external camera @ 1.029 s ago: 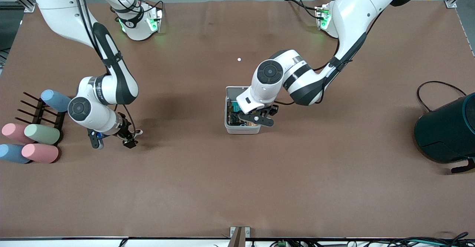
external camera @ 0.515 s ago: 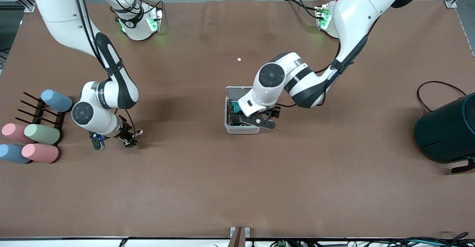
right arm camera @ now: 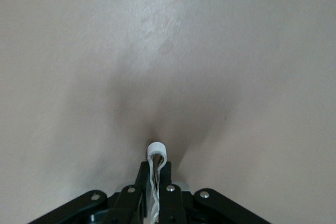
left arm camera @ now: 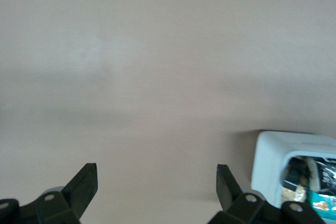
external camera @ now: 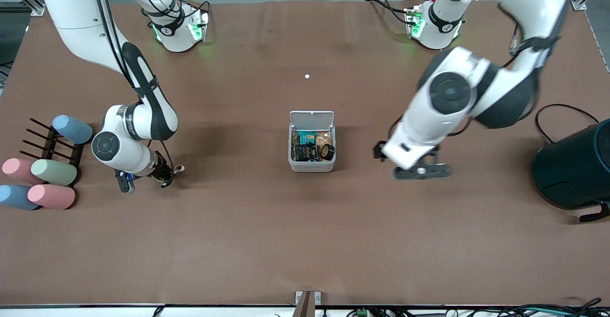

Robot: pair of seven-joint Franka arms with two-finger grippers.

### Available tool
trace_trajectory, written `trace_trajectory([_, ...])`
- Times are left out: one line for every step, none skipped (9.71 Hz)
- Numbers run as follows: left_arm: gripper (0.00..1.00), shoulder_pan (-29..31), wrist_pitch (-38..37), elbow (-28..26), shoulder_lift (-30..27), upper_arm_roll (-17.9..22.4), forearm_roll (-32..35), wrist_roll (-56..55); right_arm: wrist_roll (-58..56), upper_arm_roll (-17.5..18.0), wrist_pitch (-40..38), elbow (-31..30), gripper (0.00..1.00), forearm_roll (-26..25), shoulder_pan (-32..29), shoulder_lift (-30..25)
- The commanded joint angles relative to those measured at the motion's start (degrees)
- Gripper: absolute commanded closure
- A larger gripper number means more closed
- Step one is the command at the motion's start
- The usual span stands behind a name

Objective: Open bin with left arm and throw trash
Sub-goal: 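Grasp the white paper twist with the right gripper while the left gripper withdraws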

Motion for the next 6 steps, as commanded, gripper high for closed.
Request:
trace_trajectory([0.00,6.46,-5.91,3.58,-0.94,-1.90,-1.27,5.45,11.25,0.51,-15.41,8.97,1.00,1.29,3.78,-4.57])
trace_trajectory([0.00,9.81,-6.80,4.38,-1.99,-2.26,-1.62,8.81,19.14,0.77,-20.54,16.60,0.99,1.47,7.11,-4.23])
trace_trajectory([0.00,13.15,-7.16,4.39,-4.44,-2.35,-5.01,13.10,26.70,0.86,-20.93,21.37,0.99,1.55,10.79,-3.87])
trace_trajectory([0.00,14.75,-7.34,4.30,-6.46,-2.18,-7.05,16.71,31.48,0.86,-20.59,23.60,0.99,1.47,14.40,-2.48])
trace_trajectory([0.00,14.15,-10.30,4.48,-10.14,-0.87,-7.94,18.32,34.05,0.86,-20.50,26.49,0.99,1.47,18.00,-0.81])
trace_trajectory([0.00,10.93,-12.85,5.09,-13.22,5.84,-10.82,19.29,34.16,0.86,-20.33,29.48,0.99,1.38,20.56,1.47])
